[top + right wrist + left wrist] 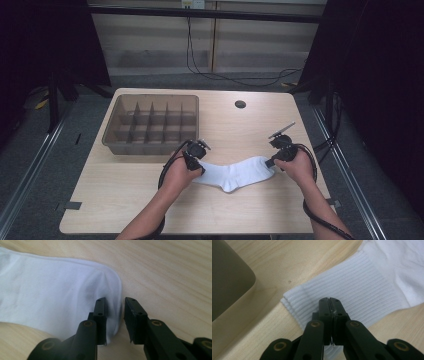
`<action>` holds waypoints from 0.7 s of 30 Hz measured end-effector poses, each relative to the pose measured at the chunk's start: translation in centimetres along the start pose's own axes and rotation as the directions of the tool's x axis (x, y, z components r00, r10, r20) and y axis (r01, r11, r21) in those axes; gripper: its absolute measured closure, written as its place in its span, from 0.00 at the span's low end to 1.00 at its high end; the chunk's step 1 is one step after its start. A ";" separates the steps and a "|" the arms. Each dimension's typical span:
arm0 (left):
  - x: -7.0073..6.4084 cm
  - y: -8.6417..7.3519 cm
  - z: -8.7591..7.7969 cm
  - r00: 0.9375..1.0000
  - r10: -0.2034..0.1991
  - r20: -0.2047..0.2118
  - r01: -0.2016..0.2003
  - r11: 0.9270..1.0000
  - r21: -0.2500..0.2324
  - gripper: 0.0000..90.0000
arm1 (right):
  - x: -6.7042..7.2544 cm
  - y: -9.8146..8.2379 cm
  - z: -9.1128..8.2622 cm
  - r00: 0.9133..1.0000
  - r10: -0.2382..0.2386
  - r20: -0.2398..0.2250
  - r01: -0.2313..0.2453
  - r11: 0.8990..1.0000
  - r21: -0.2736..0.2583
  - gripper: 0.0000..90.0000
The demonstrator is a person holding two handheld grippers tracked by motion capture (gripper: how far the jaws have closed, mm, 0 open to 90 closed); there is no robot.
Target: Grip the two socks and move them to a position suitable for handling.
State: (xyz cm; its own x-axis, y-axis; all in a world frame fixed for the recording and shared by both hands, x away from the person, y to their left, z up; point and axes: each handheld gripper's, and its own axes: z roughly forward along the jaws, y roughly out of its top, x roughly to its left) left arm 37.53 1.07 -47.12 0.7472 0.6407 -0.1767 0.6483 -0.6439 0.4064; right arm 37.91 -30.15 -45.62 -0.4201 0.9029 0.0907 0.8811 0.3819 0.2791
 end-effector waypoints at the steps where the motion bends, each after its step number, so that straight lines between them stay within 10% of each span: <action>1: 0.0 0.0 0.0 1.000 -0.001 0.000 0.001 1.000 0.000 0.99 | 0.0 0.1 -0.1 1.000 0.004 0.004 -0.004 1.000 -0.001 0.92; 21: -0.2 0.0 0.1 1.000 -0.005 -0.013 0.005 1.000 0.007 1.00 | -1.8 -0.8 -1.0 0.997 0.050 0.058 -0.050 0.999 -0.006 1.00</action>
State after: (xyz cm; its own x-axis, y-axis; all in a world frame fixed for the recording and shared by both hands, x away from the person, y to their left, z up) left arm 37.42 0.87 -47.16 0.7419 0.6494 -0.1672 0.6531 -0.6432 0.3996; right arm 37.77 -32.28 -45.06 -0.3624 0.9307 0.0493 0.8995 0.3354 0.2801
